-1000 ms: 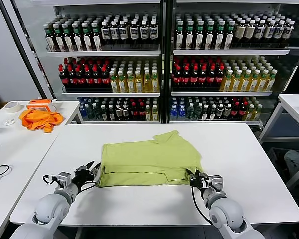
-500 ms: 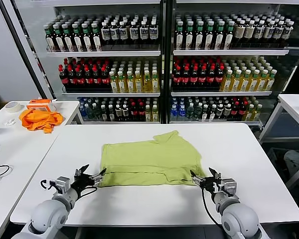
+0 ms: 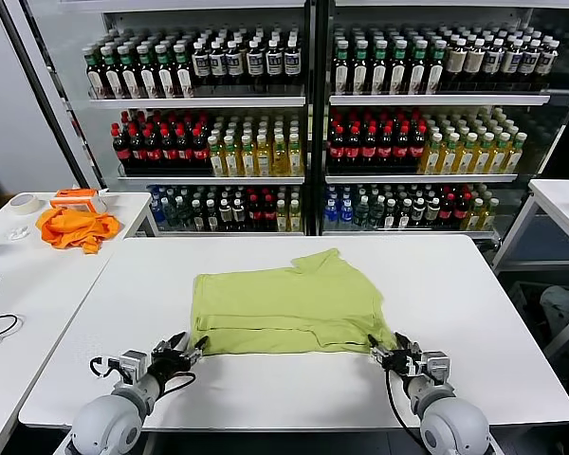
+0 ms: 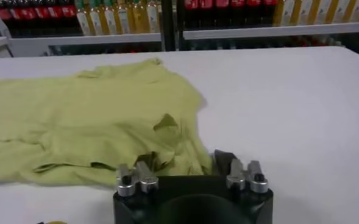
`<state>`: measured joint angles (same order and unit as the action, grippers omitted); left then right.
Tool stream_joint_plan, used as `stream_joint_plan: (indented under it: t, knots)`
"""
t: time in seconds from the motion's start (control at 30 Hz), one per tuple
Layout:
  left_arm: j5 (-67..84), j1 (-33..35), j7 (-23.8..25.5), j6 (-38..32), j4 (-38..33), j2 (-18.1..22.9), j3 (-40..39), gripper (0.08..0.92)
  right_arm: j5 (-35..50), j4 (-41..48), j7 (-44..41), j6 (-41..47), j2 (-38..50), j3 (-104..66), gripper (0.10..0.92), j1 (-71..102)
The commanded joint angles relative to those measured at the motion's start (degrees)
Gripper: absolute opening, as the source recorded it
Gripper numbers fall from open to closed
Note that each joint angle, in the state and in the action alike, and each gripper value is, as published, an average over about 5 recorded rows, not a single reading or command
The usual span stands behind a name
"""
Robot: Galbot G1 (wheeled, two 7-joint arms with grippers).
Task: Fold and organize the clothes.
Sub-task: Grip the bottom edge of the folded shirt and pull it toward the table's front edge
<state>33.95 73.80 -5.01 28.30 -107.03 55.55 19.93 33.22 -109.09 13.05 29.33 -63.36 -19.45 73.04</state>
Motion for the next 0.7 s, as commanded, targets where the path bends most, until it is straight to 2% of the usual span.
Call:
stream_joint_plan:
  t: [0.03, 0.2, 0.37, 0.47, 0.7]
  knots:
    - [0.3, 1.3, -1.5, 1.8, -1.3, 0.2, -0.4, 0.403, 0.5, 0.5, 0.1, -0.2, -0.3, 0.3, 0.404, 0.6]
    - [0.0, 0.5, -1.3, 1.7, -0.4, 0.9, -1.4, 0.265, -0.4, -2.8, 0.2, -0.2, 0.2, -0.1, 0.265, 2.8]
    - [-0.1, 0.6, -0.7, 1.7, -0.8, 0.7, -1.2, 0.124, -1.1, -10.3, 0.6, 0.2, 2.0, -1.7, 0.141, 9.5]
    - [-0.1, 2.8, -0.3, 2.0, -3.4, -0.6, -0.2, 0.087, -1.2, -14.9, 1.5, 0.6, 2.8, -3.0, 0.127, 14.4]
    - [0.1, 12.1, 1.1, 2.5, -12.0, -4.3, 5.1, 0.085, -3.3, -22.6, 3.6, 1.4, 3.1, -4.0, 0.126, 23.7]
